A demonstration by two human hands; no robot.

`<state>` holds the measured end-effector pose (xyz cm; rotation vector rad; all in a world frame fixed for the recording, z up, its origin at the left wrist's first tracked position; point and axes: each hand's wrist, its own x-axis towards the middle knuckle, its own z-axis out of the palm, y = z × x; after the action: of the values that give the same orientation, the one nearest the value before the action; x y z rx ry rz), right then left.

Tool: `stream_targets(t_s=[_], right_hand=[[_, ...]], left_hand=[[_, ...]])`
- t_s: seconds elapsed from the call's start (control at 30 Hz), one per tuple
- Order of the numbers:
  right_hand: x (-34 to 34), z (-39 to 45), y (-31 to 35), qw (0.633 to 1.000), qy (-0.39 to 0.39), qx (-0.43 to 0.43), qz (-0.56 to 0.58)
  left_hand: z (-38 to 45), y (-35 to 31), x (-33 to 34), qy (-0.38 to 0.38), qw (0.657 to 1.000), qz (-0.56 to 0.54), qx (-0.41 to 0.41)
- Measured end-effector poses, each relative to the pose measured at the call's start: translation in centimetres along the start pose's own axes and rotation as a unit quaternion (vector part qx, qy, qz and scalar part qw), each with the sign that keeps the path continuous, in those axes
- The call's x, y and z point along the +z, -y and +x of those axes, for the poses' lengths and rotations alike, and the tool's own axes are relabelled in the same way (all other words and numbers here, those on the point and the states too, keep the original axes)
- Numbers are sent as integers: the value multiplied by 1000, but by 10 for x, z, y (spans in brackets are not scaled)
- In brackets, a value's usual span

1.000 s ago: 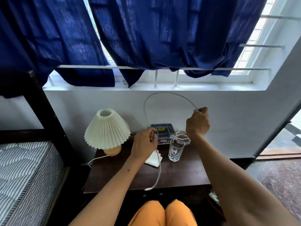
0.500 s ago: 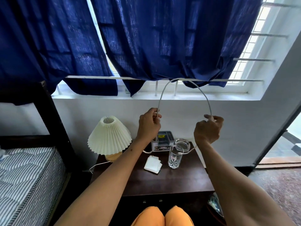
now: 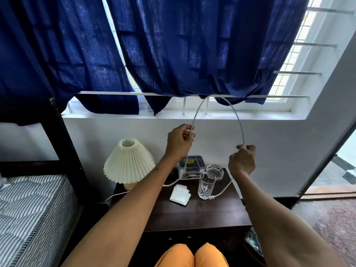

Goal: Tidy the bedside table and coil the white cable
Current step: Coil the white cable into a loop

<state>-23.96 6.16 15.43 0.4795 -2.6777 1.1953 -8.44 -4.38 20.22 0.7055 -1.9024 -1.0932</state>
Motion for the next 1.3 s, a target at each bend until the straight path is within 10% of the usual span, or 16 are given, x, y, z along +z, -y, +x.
stream_targets(t_s=[0.23, 0.43, 0.63, 1.03, 1.3], right_hand=[[14, -2, -2, 980, 198, -25, -19], [3, -17, 52, 986, 48, -117, 107], [0, -15, 106, 927, 148, -340, 47], [21, -14, 109, 937, 137, -316, 59], [6, 5, 94, 985, 53, -98, 129]], left_hand=[[2, 9, 1, 40, 999, 24, -25], [11, 17, -2, 35, 997, 57, -44], [26, 11, -8, 46, 997, 33, -53], [37, 0, -29, 72, 993, -47, -85], [23, 9, -46, 215, 964, 4, -155]])
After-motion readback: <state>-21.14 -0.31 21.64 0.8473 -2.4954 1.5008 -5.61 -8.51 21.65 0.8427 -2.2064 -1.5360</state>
